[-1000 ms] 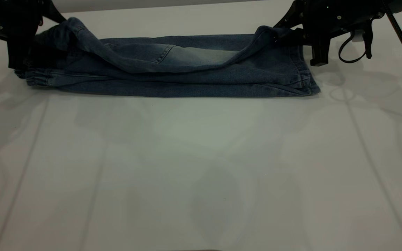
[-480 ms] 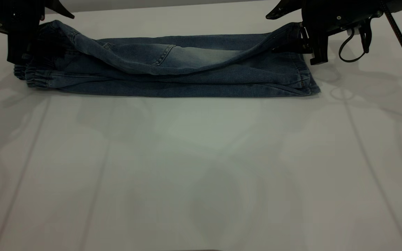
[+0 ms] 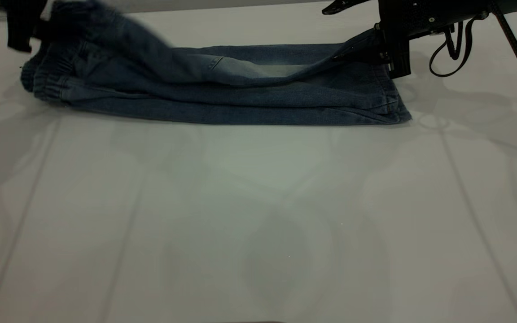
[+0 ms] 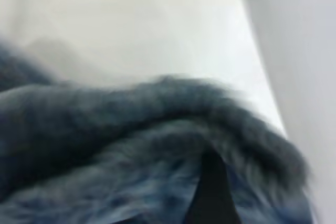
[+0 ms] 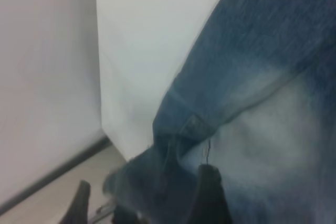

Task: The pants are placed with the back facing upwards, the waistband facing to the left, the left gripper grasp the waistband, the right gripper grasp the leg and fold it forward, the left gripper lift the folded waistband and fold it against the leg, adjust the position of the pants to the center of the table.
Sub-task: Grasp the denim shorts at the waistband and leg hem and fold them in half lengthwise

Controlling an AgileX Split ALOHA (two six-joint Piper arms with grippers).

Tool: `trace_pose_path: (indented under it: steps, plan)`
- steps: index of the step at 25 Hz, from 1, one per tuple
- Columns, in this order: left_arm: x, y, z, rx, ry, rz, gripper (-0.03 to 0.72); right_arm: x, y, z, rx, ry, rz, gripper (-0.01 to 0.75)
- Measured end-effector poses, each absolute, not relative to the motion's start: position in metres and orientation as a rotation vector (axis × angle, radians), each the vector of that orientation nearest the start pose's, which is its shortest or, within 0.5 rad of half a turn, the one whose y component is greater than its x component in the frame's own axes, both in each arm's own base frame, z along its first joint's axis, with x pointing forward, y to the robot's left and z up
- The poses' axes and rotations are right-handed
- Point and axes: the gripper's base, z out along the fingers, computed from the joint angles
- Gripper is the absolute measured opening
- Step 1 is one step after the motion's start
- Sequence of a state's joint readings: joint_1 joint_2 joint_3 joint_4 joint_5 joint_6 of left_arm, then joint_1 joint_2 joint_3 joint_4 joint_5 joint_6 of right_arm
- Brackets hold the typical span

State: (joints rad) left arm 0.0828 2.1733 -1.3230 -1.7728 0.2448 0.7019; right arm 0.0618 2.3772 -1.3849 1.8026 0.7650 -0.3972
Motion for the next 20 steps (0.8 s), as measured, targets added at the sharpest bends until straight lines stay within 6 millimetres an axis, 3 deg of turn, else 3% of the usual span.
trace_pose_path:
  steps: [7, 11, 16, 20]
  plan:
    - [0.458, 0.011, 0.123, -1.138, 2.077, -0.832, 0.507, 0.448, 0.092, 0.067, 1.282, 2.250, 1.615, 0.470]
    - [0.458, 0.017, 0.121, -1.172, 2.063, -0.750, 0.507, 0.446, 0.095, 0.070, 1.238, 2.257, 1.680, 0.470]
    - [0.458, 0.024, 0.112, -1.180, 2.073, -0.648, 0.507, 0.443, 0.101, 0.077, 1.065, 2.276, 1.777, 0.470]
    - [0.457, 0.023, 0.096, -1.156, 2.121, -0.623, 0.507, 0.445, 0.106, 0.093, 0.864, 2.252, 1.895, 0.470]
